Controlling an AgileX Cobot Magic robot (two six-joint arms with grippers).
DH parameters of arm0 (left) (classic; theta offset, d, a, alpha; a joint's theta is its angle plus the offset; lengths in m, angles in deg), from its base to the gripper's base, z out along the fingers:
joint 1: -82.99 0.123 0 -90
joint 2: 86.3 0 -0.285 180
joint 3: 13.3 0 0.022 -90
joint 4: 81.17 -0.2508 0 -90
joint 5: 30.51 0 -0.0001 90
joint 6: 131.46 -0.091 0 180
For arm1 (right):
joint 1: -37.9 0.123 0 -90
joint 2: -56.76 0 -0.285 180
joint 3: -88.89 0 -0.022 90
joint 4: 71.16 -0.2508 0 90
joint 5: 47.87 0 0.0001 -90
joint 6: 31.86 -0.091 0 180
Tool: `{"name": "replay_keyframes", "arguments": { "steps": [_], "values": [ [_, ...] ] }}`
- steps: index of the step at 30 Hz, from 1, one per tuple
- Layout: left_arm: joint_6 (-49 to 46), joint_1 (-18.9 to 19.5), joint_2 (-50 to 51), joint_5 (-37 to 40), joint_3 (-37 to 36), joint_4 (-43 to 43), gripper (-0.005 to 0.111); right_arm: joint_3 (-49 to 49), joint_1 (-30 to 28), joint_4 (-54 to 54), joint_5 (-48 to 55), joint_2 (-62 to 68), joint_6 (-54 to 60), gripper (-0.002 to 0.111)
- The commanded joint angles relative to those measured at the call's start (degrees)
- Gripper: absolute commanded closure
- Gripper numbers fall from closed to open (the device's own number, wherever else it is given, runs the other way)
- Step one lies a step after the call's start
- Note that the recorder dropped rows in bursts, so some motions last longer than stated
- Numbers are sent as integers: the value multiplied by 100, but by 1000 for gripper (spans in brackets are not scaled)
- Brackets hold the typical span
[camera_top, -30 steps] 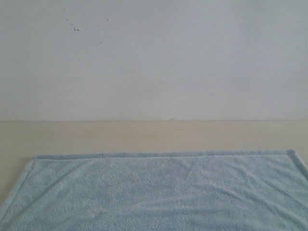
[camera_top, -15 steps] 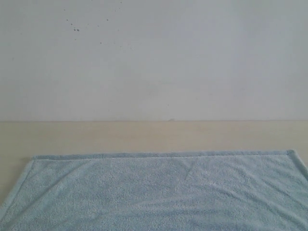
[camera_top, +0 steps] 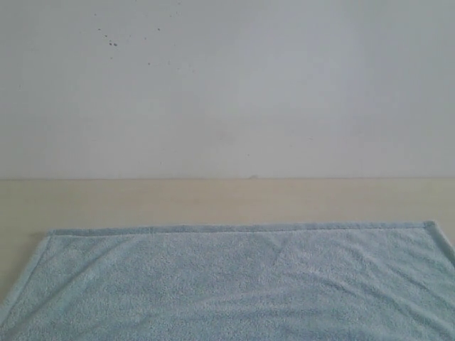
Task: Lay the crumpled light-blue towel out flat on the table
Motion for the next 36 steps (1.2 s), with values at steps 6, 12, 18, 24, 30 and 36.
{"name": "replay_keyframes", "arguments": {
  "steps": [6,12,18,24,30,36],
  "values": [
    [-20,17,-21,-72,-20,-17,103,0,7,-4,1,-27,40,108],
    [-20,17,-21,-72,-20,-17,103,0,7,-4,1,-27,40,108],
    [-20,17,-21,-72,-20,-17,103,0,7,-4,1,-27,40,108],
    [-20,17,-21,-72,-20,-17,103,0,7,-18,1,-27,40,108],
    [-20,17,-21,-135,-20,51,103,0,7,-18,1,-27,40,108],
    [-20,17,-21,-180,-20,533,103,0,7,-18,1,-27,40,108]
  ]
}}
